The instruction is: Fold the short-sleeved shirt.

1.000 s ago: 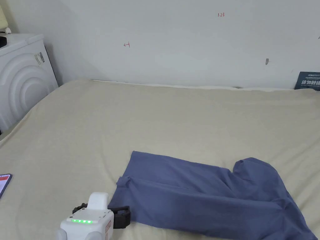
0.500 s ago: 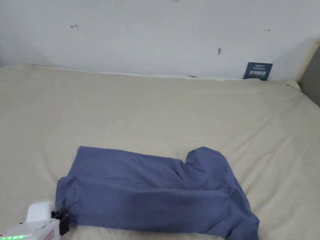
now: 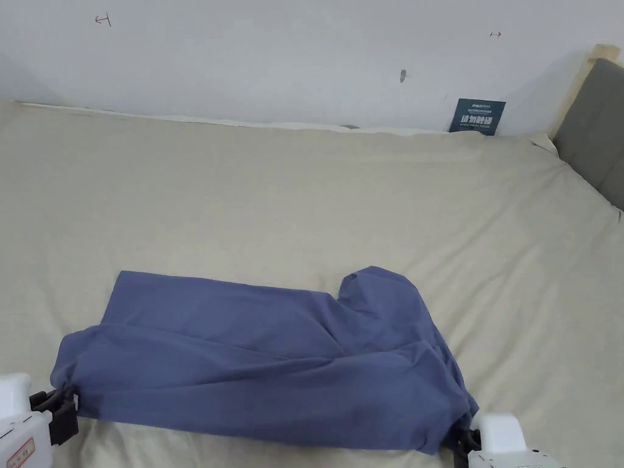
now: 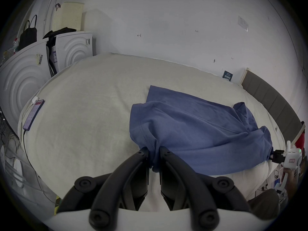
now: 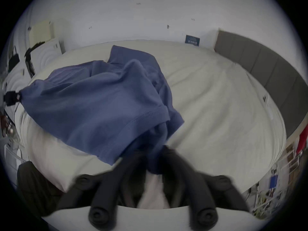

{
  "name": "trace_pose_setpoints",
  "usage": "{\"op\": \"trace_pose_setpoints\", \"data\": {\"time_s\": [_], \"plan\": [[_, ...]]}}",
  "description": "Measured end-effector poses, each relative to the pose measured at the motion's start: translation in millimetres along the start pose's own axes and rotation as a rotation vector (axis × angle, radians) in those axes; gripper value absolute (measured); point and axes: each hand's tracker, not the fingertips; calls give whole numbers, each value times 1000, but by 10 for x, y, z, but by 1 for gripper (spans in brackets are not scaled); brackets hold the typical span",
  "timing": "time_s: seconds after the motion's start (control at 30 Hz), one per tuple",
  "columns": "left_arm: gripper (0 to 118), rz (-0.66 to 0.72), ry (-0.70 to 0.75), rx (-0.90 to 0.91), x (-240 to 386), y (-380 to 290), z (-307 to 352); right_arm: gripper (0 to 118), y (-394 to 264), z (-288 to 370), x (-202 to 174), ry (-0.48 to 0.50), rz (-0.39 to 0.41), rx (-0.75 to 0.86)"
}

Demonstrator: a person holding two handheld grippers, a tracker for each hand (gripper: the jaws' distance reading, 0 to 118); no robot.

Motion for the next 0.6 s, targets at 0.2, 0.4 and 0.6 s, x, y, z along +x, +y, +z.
{"op": "trace_pose_setpoints", "data": {"time_s": [0.2, 0.4, 0.6], "plan": [[11, 30, -19, 11, -33, -35, 325, 5, 274, 603, -87, -52, 36, 162], [11, 62, 2, -9, -122, -402, 706, 5, 81, 731, -93, -69, 57, 164], [15, 74, 5, -84, -155, -973, 604, 39, -443, 290, -40, -44, 13, 17]]}}
